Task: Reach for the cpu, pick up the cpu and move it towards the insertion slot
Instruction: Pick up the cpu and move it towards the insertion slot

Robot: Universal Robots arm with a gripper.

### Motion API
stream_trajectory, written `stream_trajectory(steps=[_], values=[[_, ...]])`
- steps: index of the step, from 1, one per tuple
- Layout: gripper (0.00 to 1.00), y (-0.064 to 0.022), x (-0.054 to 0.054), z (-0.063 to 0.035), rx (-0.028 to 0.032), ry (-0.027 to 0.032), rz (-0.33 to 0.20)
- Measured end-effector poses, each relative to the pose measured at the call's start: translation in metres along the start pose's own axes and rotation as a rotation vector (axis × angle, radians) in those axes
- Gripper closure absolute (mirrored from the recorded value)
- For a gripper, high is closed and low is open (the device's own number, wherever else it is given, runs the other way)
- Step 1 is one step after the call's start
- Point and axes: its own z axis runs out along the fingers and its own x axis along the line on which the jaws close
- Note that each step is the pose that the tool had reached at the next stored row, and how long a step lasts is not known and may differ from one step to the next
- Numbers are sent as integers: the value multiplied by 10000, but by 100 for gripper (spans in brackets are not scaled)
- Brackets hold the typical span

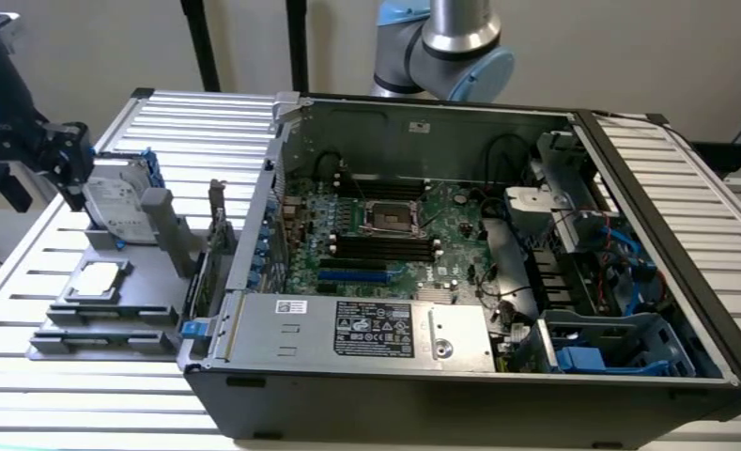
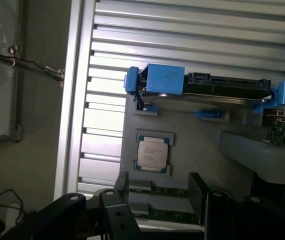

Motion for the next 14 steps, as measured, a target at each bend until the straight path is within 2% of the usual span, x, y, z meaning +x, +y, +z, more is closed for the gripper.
stream_trajectory(steps=[14], values=[[40, -1, 9, 254, -2, -3, 115]])
